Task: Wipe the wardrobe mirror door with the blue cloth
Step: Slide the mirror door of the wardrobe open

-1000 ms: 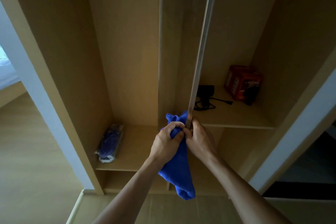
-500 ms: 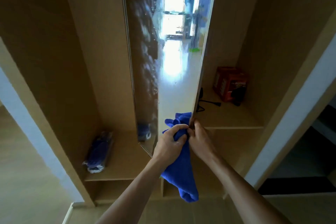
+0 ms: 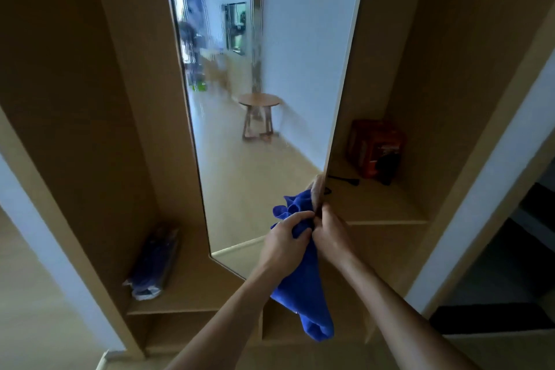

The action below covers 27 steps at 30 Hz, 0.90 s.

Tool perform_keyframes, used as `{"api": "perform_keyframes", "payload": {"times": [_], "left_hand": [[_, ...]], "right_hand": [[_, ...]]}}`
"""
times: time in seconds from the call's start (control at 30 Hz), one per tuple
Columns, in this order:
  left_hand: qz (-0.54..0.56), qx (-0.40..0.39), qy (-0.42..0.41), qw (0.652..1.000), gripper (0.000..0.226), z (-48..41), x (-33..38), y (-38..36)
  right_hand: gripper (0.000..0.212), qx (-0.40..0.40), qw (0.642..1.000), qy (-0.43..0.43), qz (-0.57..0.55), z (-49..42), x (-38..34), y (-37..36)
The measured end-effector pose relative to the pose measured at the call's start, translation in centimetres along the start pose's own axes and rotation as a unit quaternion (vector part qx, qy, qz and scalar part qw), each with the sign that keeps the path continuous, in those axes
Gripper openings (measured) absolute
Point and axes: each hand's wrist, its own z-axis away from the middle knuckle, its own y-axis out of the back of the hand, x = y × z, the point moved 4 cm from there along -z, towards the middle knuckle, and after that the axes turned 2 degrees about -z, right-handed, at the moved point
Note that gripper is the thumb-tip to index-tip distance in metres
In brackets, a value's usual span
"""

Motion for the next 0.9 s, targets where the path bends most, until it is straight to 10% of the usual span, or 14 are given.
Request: {"api": "perform_keyframes", "payload": {"times": [0.9], "left_hand": [[0.023, -0.083, 0.000, 0.996, 0.065, -5.3, -0.2, -3.0]], "right_hand": [[0.066, 0.007, 1.000, 0.001, 0.008, -2.3, 1.4, 1.0]]}}
